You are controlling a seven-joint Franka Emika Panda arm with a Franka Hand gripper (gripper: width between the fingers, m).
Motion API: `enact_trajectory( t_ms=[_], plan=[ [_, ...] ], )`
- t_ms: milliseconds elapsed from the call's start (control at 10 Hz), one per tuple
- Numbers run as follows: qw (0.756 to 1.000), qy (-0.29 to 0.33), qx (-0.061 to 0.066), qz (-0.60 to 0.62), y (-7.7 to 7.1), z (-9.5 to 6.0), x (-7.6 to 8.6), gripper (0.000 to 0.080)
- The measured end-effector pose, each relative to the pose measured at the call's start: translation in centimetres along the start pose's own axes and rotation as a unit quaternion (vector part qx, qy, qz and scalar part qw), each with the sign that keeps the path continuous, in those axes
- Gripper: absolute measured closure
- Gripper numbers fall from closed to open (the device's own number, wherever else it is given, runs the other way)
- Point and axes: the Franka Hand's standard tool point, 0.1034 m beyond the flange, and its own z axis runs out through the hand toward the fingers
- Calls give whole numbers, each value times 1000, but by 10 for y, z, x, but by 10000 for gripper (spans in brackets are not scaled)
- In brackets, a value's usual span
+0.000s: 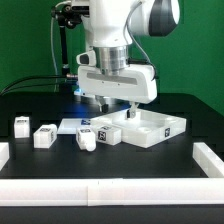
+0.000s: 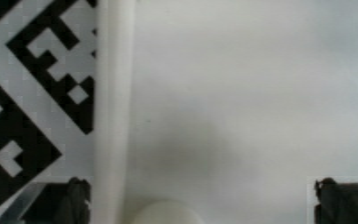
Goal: Assemble one leg
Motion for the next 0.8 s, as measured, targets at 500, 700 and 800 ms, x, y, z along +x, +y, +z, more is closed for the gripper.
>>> enact_trajectory(
  t_ms=[500, 700, 800],
  plan=[
    [998, -4, -2, 55, 10, 8, -10, 151],
    [999, -2, -3, 51, 7, 10, -10, 151],
    [999, 0, -1, 51, 5, 10, -8, 267]
  ],
)
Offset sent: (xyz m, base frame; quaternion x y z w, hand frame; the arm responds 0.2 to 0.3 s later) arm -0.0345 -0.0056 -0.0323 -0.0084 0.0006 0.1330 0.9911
